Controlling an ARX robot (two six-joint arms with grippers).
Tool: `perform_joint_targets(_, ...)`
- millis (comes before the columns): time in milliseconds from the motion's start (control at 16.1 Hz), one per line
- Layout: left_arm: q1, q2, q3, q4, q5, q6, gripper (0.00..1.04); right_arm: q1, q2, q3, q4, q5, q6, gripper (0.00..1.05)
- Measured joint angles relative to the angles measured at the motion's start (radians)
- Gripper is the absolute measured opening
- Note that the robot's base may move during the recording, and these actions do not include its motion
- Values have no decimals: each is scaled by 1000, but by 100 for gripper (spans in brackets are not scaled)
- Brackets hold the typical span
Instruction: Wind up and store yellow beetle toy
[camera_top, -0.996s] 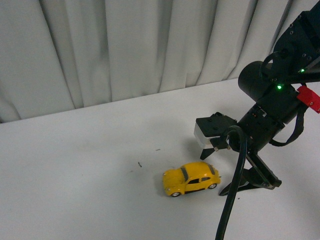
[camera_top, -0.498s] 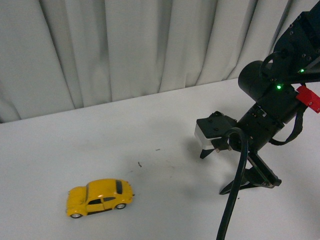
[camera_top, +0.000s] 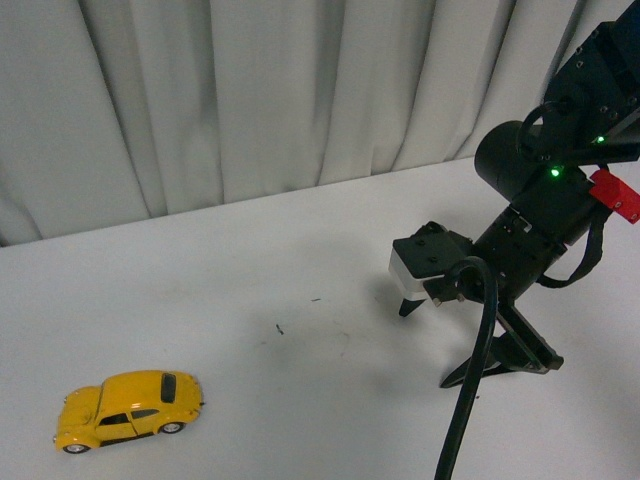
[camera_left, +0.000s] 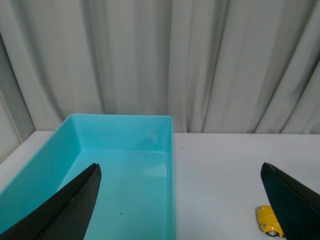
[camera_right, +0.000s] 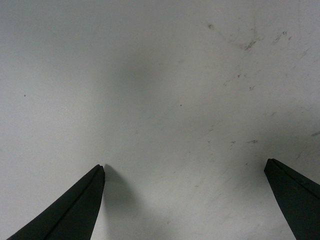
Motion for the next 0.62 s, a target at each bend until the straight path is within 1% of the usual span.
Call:
perform_joint_targets(62,0,0,0,0,0,0,98,15,0,42,-74,21,-41,98)
perform_joint_targets(125,0,0,0,0,0,0,98,21,0,71,-122,12,-49,98)
perform_joint_targets(187,0,0,0,0,0,0,98,29,-10,105,-137,-28,-56,98)
perform_joint_targets(311,0,0,0,0,0,0,98,34,-98,129,-77,-113,-61,98)
perform_joint_targets(374,0,0,0,0,0,0,98,34,-168,134,-54,-128,-64,98)
perform_joint_targets(560,0,0,0,0,0,0,98,25,-323,146,-65,-145,-68,98)
perform_joint_targets(623,0,0,0,0,0,0,98,27,-353,129,-20,-141,-52,98)
